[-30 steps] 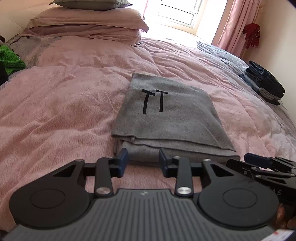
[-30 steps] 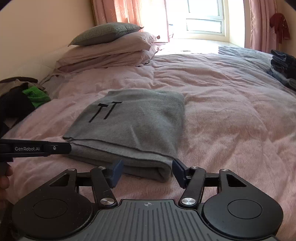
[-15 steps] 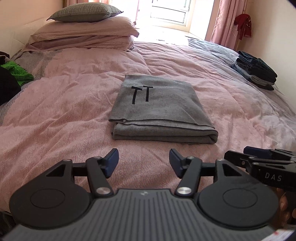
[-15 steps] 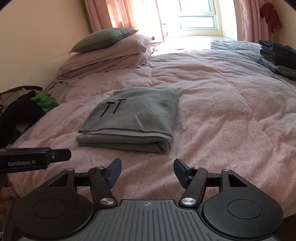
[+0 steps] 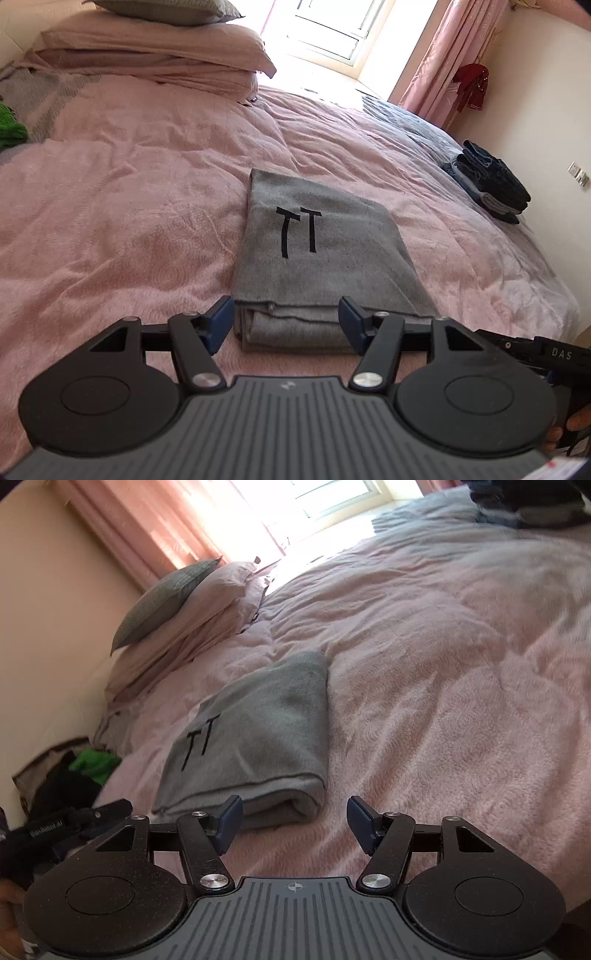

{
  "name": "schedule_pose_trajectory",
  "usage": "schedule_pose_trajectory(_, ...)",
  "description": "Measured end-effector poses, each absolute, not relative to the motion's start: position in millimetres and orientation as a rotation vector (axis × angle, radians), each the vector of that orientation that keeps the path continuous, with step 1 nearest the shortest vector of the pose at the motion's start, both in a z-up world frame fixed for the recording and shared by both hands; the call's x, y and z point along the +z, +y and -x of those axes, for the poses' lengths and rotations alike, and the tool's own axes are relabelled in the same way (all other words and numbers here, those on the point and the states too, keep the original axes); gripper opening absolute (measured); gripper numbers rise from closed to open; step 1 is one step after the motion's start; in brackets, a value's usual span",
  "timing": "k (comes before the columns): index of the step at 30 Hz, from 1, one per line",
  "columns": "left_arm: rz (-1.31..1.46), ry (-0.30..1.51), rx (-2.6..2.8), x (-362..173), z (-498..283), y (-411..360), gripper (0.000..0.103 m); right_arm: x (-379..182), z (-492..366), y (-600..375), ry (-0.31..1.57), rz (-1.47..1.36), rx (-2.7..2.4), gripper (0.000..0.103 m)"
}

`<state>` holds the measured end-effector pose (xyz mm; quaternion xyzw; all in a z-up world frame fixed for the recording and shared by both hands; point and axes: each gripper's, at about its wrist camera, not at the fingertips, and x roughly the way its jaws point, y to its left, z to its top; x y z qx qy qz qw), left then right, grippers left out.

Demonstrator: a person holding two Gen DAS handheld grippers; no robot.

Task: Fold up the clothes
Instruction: 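Grasp the folded grey skirt's end with the left gripper and lift it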

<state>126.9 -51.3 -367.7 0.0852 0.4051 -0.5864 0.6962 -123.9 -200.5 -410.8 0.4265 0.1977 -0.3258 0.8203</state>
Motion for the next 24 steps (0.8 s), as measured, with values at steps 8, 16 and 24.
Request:
schedule_pose_trajectory(8,-0.089,1.134,-1.356,-403.0,-189.0,-116.9,0.057,-437.8,108.7,-266.5,0.342,-1.086,-0.640,0.060)
schedule_pose_trajectory(16,0.015,1.315,-1.398,-442.6,-210.7,-151.4,0.057,-476.9,89.4,-328.1,0.260,-1.303,-0.528,0.059)
schedule_pose_trajectory(24,0.121,1.369,-1.381,-456.9,-218.0,-171.8,0.038,-492.8,84.1,-341.5,0.257,-1.289,-0.460,0.031)
